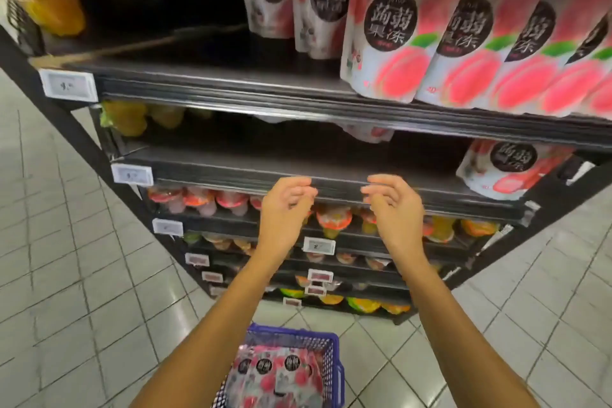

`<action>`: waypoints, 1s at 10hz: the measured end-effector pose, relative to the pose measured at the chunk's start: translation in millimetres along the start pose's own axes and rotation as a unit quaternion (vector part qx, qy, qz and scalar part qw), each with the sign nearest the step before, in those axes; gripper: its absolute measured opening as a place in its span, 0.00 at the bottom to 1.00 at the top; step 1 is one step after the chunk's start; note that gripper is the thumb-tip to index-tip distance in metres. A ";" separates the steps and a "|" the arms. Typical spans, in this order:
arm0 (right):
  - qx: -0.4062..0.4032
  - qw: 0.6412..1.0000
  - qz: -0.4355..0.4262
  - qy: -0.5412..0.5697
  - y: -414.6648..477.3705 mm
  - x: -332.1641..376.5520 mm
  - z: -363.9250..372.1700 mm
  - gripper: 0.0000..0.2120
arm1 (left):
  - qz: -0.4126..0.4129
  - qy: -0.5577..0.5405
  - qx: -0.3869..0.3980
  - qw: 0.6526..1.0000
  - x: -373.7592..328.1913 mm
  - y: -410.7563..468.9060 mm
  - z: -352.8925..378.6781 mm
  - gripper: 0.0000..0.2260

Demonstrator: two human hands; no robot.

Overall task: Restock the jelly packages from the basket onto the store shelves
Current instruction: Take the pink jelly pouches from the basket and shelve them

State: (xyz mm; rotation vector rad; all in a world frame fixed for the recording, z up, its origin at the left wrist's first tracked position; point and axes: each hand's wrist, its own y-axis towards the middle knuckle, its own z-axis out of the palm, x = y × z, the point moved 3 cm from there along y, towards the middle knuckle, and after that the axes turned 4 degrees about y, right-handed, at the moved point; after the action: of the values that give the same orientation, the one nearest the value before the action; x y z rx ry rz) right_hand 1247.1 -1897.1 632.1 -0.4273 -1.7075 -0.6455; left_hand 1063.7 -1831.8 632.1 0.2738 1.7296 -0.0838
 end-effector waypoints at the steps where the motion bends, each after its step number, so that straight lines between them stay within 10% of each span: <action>1: 0.053 0.993 0.096 -0.034 -42.4 -69.3 27.4 0.14 | -0.094 0.018 0.021 0.995 80.1 -24.9 -19.8 0.07; 4: 0.047 0.933 0.346 -0.086 -228.8 -282.2 96.5 0.08 | -0.359 0.078 0.061 0.928 367.8 -140.7 -95.5 0.06; 10: -0.002 0.791 0.604 -0.092 -350.4 -657.3 175.7 0.12 | -0.571 0.197 0.137 0.785 754.6 -228.4 -71.3 0.09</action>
State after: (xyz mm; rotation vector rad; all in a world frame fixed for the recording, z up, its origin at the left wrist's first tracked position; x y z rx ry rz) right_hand 1055.0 -2021.4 -98.2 -1.4467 -1.2298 0.3601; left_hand 827.8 -1936.3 -116.3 -0.6408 2.0671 -1.2499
